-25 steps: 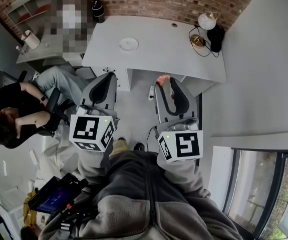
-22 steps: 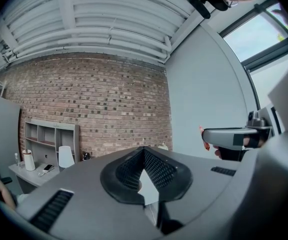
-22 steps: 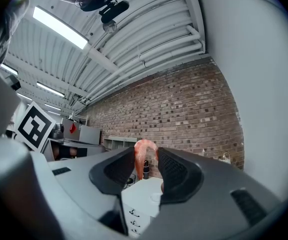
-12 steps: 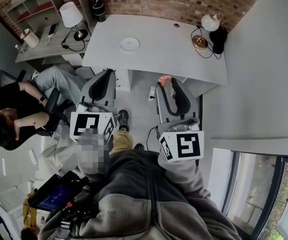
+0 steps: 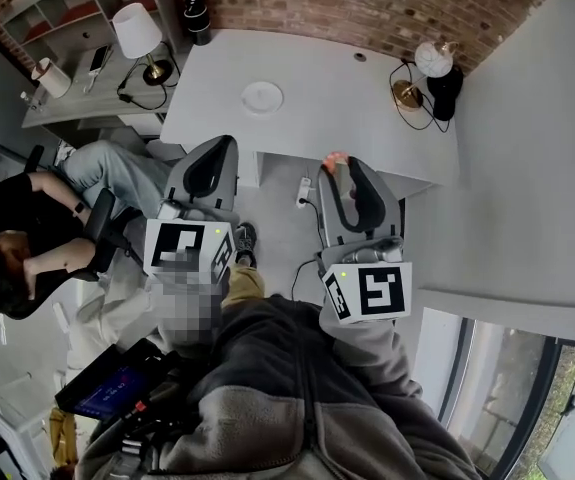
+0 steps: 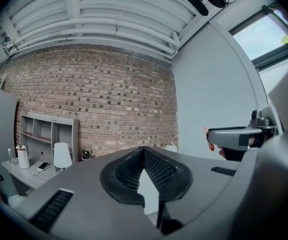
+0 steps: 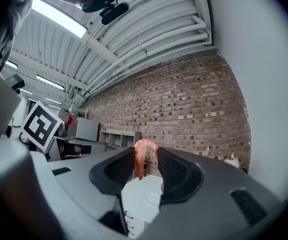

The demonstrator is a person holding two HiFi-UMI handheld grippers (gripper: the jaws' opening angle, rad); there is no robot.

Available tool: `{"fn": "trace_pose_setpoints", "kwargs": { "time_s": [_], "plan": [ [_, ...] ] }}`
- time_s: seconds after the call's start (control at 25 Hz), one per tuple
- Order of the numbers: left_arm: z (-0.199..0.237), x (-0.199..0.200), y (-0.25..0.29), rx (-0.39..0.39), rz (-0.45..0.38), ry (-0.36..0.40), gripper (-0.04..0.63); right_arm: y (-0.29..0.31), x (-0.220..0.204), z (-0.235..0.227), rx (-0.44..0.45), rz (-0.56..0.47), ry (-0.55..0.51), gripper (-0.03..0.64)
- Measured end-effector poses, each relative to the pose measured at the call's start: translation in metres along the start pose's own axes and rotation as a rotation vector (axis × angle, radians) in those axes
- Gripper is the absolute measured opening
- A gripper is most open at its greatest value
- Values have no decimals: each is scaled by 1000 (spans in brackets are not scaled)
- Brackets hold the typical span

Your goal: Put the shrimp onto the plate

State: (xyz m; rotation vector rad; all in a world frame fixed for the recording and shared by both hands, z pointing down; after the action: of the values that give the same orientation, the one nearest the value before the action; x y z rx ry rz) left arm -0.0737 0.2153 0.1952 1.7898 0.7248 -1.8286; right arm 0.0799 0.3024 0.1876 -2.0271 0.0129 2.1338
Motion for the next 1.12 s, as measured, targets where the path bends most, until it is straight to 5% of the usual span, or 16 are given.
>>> {"fn": "trace_pose_setpoints", "kwargs": {
  "time_s": [1.12],
  "plan": [
    [159, -40, 174, -72, 106, -81, 5, 225, -48, -22, -70, 115, 12, 146]
  ]
}}
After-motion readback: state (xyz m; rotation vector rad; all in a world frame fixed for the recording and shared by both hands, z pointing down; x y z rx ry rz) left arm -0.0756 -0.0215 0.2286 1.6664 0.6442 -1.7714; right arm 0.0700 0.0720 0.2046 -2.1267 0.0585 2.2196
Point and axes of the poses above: the fingertips, and each gripper's own axes: y forward along the fingers, z to its left, x out of its top, the point moved 4 cm from there along -y, backward along the fingers, and after that the axes turned 5 degrees about -z, right-handed, at the moved point
